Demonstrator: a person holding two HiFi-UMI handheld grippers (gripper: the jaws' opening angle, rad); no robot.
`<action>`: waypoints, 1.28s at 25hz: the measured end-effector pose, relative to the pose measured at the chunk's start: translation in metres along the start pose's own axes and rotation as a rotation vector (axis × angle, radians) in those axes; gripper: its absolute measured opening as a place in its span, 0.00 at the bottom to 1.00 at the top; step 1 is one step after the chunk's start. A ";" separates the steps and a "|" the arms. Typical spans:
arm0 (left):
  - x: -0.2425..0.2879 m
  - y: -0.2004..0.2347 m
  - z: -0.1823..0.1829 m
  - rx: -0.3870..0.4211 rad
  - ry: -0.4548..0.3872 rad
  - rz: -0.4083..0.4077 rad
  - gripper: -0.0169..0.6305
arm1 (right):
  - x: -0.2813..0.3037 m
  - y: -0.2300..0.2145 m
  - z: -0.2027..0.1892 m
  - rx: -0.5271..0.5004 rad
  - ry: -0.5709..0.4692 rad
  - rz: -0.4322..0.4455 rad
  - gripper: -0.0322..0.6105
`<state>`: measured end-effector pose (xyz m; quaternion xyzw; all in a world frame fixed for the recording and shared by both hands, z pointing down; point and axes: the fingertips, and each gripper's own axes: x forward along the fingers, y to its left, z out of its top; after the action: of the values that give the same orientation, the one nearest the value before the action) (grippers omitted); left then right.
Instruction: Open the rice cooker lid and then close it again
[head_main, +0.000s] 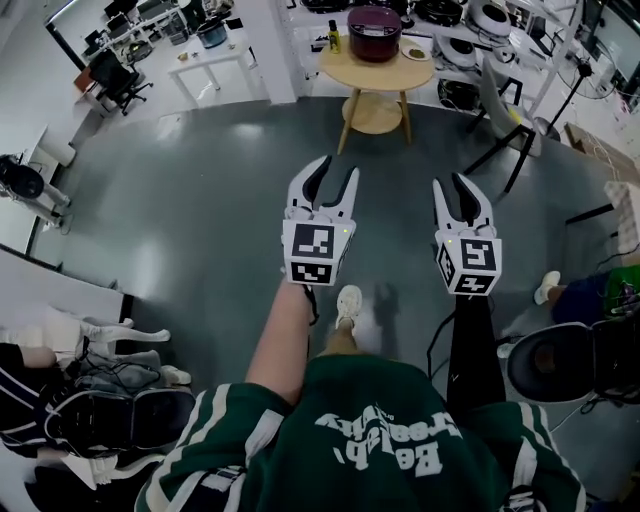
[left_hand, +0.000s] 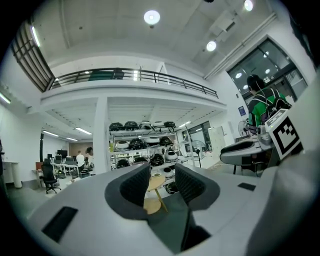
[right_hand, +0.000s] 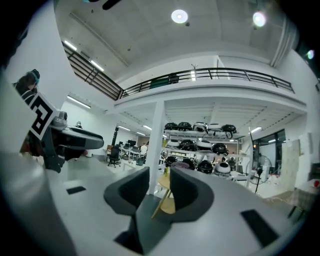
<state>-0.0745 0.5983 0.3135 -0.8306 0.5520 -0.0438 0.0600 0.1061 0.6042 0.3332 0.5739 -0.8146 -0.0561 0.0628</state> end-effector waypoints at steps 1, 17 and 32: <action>0.014 0.007 0.001 0.001 -0.002 -0.007 0.28 | 0.014 -0.002 0.001 -0.003 0.000 0.000 0.26; 0.208 0.114 0.004 -0.004 -0.017 -0.075 0.28 | 0.218 -0.047 0.016 0.008 0.007 -0.045 0.27; 0.288 0.150 -0.019 -0.022 0.003 -0.139 0.28 | 0.309 -0.060 0.000 0.014 0.031 -0.052 0.28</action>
<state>-0.1029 0.2742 0.3116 -0.8675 0.4933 -0.0432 0.0466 0.0590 0.2930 0.3353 0.5960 -0.7988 -0.0431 0.0701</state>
